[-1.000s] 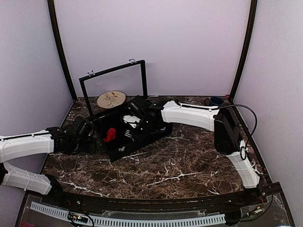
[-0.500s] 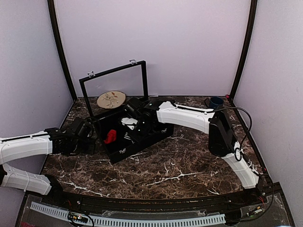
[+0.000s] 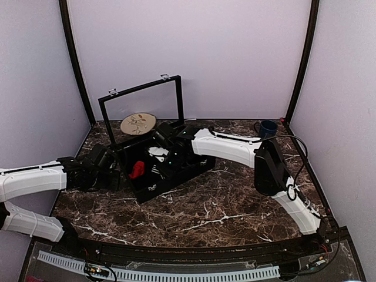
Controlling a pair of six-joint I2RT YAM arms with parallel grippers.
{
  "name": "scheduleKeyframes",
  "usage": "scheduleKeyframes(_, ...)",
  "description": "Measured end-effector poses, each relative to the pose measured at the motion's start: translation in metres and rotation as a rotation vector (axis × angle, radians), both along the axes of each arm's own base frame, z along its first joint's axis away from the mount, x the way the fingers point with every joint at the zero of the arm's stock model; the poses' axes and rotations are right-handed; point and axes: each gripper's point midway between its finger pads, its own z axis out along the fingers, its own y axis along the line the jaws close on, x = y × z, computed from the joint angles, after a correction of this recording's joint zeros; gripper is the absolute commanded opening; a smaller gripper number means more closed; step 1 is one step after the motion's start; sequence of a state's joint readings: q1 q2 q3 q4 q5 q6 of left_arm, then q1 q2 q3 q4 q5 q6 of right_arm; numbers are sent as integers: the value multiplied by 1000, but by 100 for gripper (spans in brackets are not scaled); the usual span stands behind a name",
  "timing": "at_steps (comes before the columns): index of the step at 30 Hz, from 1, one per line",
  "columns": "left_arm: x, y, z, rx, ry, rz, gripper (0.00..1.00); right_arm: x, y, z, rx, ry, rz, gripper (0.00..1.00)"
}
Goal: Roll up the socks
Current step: Move the right arm with the bin to the storage box.
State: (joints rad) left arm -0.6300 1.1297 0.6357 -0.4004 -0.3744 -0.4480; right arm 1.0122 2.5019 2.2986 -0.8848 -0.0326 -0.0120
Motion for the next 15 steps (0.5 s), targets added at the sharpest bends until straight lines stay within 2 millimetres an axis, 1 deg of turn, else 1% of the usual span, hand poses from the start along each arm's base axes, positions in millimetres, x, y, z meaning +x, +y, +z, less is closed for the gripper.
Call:
scheduleKeyframes(5, 5, -5, 4, -10, -15, -12, 32, 5, 1, -3, 1, -13, -25, 0)
scheduleKeyframes(8, 10, -11, 10, -33, -42, -28, 32, 9, -1, -5, -9, -38, -53, 0)
scheduleKeyframes(11, 16, -17, 22, -68, -96, -47, 33, 15, -3, -5, -29, -84, -84, 0)
scheduleKeyframes(15, 26, -26, 44, -126, -186, -63, 33, 17, -6, -8, -59, -129, -104, 1)
